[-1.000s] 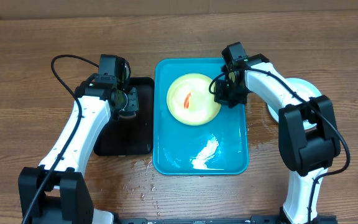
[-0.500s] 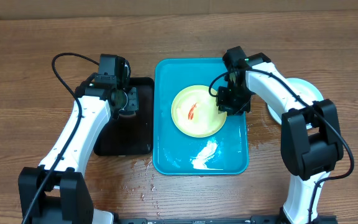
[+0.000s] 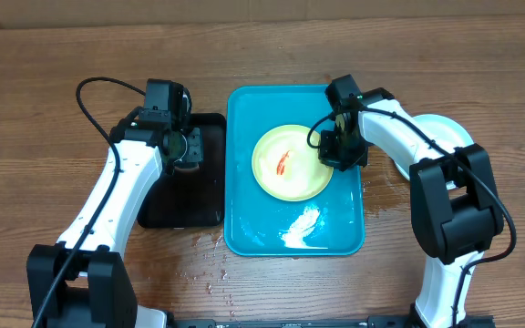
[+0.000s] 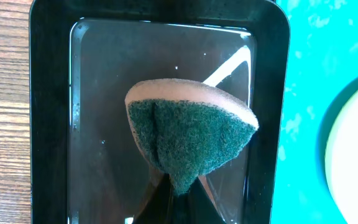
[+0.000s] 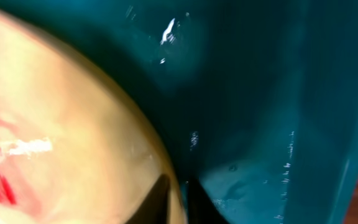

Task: Clean dirty plates on tray and stack at the side
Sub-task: 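Bring the sponge with left gripper onto the red-stained yellow plate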

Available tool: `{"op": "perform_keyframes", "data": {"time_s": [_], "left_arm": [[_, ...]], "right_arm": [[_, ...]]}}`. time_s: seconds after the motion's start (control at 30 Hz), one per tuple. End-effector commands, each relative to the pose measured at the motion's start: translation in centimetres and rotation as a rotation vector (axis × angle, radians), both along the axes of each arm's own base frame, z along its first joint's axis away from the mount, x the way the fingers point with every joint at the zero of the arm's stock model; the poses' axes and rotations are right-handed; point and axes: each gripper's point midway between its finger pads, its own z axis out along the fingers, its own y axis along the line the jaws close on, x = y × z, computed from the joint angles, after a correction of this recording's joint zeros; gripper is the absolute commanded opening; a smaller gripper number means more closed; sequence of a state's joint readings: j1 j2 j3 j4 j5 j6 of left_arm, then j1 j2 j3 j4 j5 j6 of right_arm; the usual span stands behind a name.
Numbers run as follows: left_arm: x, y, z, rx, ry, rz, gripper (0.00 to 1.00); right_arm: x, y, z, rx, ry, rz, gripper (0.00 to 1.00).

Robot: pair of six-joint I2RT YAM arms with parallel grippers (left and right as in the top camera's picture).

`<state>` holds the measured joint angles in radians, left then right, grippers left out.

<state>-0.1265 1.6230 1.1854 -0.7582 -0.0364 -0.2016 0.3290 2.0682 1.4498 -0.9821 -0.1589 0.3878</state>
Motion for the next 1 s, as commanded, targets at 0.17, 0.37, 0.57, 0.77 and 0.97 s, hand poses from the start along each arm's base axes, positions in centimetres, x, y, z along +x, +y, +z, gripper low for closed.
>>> {"op": "perform_keyframes", "data": {"time_s": [0.17,0.37,0.57,0.77,0.97], "left_arm": [[0.9,-0.3,1.1,0.012,-0.032,-0.067,0.04],[1.2,-0.2,2.7,0.021,-0.039,-0.072,0.04],[1.7,-1.6,4.5,0.017,-0.065,-0.103,0.04],[1.0,-7.1,4.7,-0.095,-0.064,-0.214,0.04],[0.7,-13.7,3.7,-0.170,-0.072,-0.283,0.04]], "right_arm": [[-1.2,3.1,1.5,0.186,0.043,0.012,0.04],[-0.4,2.8,1.3,0.166,0.009,0.013,0.35],[0.7,2.7,1.3,0.166,-0.036,0.010,0.13],[0.5,3.1,1.2,0.145,-0.045,0.030,0.11],[0.8,3.3,1.2,0.146,-0.060,0.033,0.05]]}}
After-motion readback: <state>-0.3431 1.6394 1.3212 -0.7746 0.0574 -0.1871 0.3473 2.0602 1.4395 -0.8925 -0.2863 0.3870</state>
